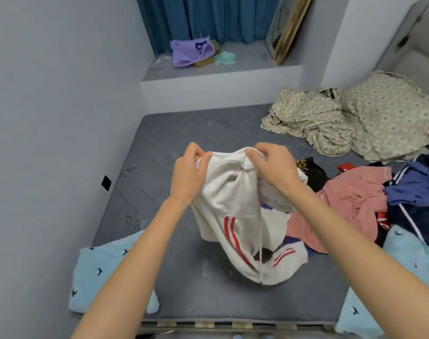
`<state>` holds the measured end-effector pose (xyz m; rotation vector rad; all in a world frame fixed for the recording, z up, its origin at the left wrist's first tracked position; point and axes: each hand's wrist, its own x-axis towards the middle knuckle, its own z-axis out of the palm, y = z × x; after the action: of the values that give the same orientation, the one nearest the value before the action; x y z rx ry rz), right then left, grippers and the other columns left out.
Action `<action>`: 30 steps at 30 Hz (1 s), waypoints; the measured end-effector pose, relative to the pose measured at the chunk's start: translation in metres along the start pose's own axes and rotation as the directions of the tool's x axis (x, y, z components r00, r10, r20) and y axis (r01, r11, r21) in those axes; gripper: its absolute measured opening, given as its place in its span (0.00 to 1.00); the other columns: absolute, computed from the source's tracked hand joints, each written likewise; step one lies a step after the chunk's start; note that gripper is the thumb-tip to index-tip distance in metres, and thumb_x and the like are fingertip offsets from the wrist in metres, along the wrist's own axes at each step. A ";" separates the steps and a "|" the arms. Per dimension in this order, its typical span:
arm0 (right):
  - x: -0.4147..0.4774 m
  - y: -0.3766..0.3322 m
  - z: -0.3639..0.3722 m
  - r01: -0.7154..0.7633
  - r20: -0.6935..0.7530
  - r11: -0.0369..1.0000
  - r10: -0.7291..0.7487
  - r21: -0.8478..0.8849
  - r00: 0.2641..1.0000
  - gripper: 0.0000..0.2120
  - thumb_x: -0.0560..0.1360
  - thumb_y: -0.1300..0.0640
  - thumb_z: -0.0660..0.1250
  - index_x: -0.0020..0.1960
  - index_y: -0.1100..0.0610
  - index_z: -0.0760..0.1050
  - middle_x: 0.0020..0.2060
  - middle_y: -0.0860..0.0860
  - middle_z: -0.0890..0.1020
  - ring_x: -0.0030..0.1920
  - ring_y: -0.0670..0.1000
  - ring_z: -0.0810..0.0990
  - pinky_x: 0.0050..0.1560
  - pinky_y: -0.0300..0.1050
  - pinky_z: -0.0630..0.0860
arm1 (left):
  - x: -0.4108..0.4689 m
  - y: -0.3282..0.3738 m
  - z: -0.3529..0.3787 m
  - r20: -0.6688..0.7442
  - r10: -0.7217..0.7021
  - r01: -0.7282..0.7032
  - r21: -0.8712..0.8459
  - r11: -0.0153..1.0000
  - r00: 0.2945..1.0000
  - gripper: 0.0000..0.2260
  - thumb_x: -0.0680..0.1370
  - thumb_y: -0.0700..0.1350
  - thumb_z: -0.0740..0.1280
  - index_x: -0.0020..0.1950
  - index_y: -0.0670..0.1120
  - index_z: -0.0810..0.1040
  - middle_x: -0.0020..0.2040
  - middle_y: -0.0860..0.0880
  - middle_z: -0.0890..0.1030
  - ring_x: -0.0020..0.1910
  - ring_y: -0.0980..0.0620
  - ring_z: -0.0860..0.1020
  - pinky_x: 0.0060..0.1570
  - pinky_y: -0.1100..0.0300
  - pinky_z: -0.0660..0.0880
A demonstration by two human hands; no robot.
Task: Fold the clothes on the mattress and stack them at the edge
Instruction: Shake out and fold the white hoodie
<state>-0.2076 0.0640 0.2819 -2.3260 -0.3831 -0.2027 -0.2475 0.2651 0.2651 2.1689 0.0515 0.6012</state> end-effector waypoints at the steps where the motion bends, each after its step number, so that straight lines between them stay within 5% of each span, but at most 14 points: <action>1: 0.004 -0.005 -0.001 0.010 -0.001 1.000 -0.010 0.002 1.000 0.20 0.79 0.52 0.62 0.31 0.56 0.61 0.25 0.51 0.65 0.33 0.55 0.68 0.34 0.50 0.59 | 0.005 0.001 -0.005 0.001 0.002 -0.002 -0.006 1.000 1.000 0.13 0.78 0.44 0.65 0.37 0.47 0.65 0.25 0.56 0.66 0.27 0.57 0.66 0.30 0.67 0.64; 14: 0.026 -0.033 0.056 0.128 0.129 0.989 -0.136 0.069 0.982 0.20 0.79 0.52 0.63 0.32 0.60 0.65 0.26 0.50 0.65 0.31 0.51 0.66 0.34 0.49 0.61 | -0.013 -0.063 -0.036 0.073 -0.202 0.199 0.037 0.979 0.977 0.12 0.79 0.45 0.64 0.38 0.45 0.66 0.28 0.54 0.65 0.28 0.56 0.62 0.31 0.63 0.62; 19: 0.045 -0.056 0.096 0.040 0.183 0.991 -0.063 0.124 0.981 0.20 0.77 0.51 0.65 0.29 0.56 0.66 0.26 0.51 0.67 0.31 0.48 0.66 0.35 0.47 0.63 | -0.004 -0.106 -0.055 0.349 -0.266 0.271 0.037 0.962 0.898 0.12 0.81 0.47 0.62 0.39 0.43 0.68 0.30 0.50 0.66 0.30 0.56 0.62 0.32 0.63 0.62; 22: 0.053 -0.071 0.130 0.003 0.253 0.998 -0.020 0.065 0.967 0.18 0.76 0.50 0.66 0.33 0.62 0.72 0.30 0.56 0.74 0.35 0.53 0.71 0.37 0.49 0.66 | -0.001 -0.134 -0.066 0.529 -0.285 0.322 0.024 0.947 0.799 0.12 0.82 0.49 0.58 0.46 0.43 0.74 0.40 0.44 0.74 0.39 0.53 0.70 0.44 0.57 0.68; 26: 0.050 -0.084 0.175 -0.028 0.279 0.997 0.009 0.065 0.960 0.16 0.77 0.51 0.66 0.35 0.60 0.76 0.31 0.51 0.76 0.35 0.50 0.72 0.37 0.44 0.64 | 0.000 -0.163 -0.075 0.681 -0.199 0.456 -0.219 0.862 0.705 0.14 0.81 0.54 0.58 0.64 0.54 0.73 0.56 0.60 0.78 0.56 0.64 0.75 0.55 0.70 0.72; 30: 0.045 -0.081 0.196 -0.065 0.267 0.994 0.039 0.088 0.963 0.16 0.77 0.53 0.67 0.34 0.62 0.75 0.31 0.52 0.74 0.35 0.50 0.71 0.36 0.40 0.63 | 0.015 -0.182 -0.068 0.663 -0.200 0.362 -0.115 0.925 0.721 0.05 0.79 0.45 0.65 0.55 0.51 0.77 0.45 0.54 0.79 0.43 0.56 0.76 0.41 0.70 0.71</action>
<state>-0.1861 0.2674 0.2093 -2.2687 -0.4515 0.1521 -0.2329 0.4327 0.1678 1.9643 -0.0564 -0.3267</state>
